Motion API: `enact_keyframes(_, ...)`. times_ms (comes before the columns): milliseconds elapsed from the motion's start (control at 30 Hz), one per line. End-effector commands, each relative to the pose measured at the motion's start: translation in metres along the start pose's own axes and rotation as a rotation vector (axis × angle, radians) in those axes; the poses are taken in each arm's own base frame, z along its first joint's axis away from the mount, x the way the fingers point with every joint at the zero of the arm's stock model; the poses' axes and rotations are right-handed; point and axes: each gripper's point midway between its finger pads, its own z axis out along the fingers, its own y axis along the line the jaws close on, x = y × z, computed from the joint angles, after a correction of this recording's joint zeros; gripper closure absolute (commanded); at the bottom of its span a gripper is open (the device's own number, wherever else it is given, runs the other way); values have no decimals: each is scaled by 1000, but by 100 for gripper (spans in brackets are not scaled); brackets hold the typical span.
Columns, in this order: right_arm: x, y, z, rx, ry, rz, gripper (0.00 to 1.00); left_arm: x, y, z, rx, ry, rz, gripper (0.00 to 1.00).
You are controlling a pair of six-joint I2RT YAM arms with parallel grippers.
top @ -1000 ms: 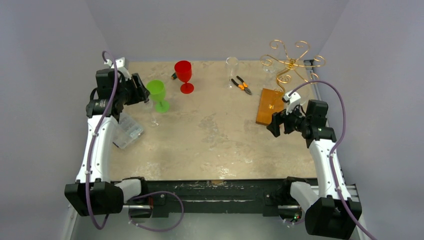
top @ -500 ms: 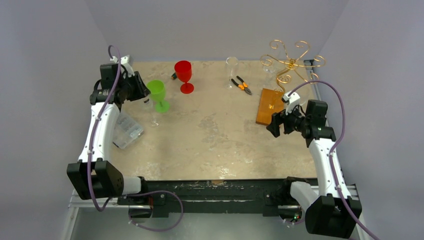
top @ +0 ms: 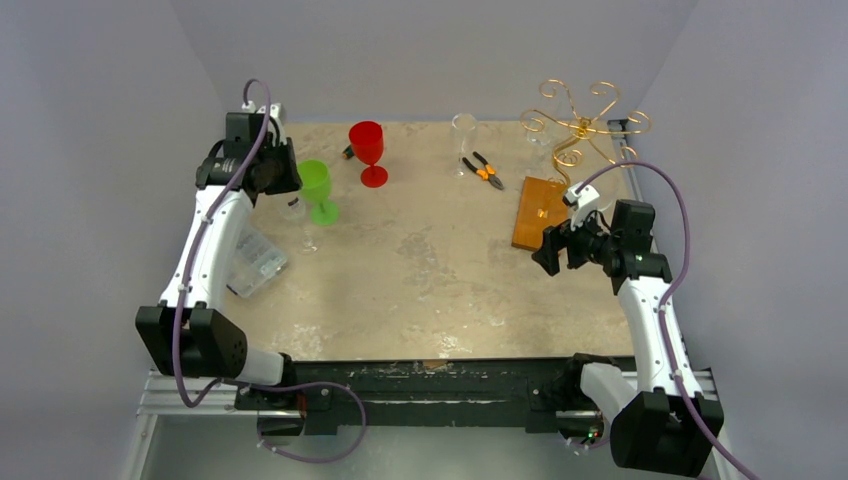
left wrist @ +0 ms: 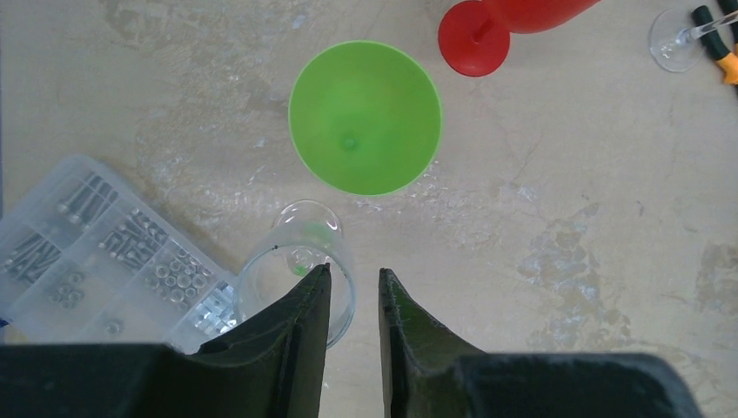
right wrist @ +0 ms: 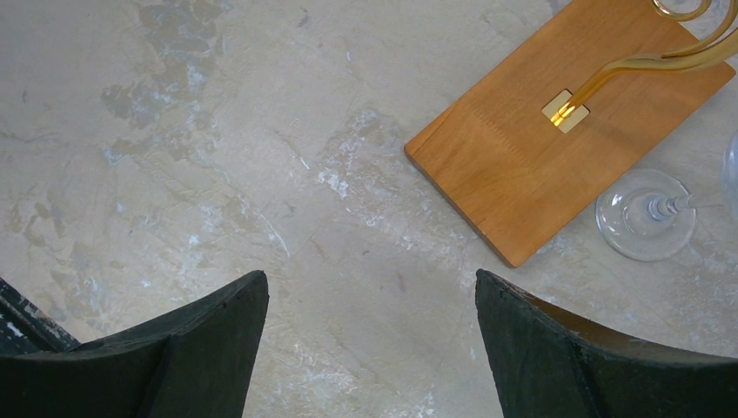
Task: Place the wine glass upside down on the wine glass rack
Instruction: Pick up the wine glass at the center of the board.
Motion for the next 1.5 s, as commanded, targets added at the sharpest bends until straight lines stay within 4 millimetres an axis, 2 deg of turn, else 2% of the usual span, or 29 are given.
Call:
enact_keyframes(0, -7, 2, -3, -9, -25, -25, 15, -8, 9, -4, -86, -3, 56, 76)
enact_keyframes(267, -7, 1, -3, -5, -25, -28, 15, -2, 3, 2, -79, 48, 72, 84)
enact_keyframes(500, -6, 1, -2, -4, -22, -25, 15, 4, 3, 2, -80, 74, 79, 97)
enact_keyframes(1067, -6, 1, -3, 0, -24, -27, 15, 13, 7, -1, -110, 111, 93, 89)
enact_keyframes(1267, -6, 1, -3, 1, -24, -28, 15, 14, 8, -1, -112, 115, 93, 91)
enact_keyframes(1333, -6, 0, -3, 1, -25, -26, 15, 13, 7, -2, -109, 114, 93, 100)
enact_keyframes(1467, -6, 0, -2, 0, -24, -26, 15, 13, 5, -4, -98, 108, 91, 100)
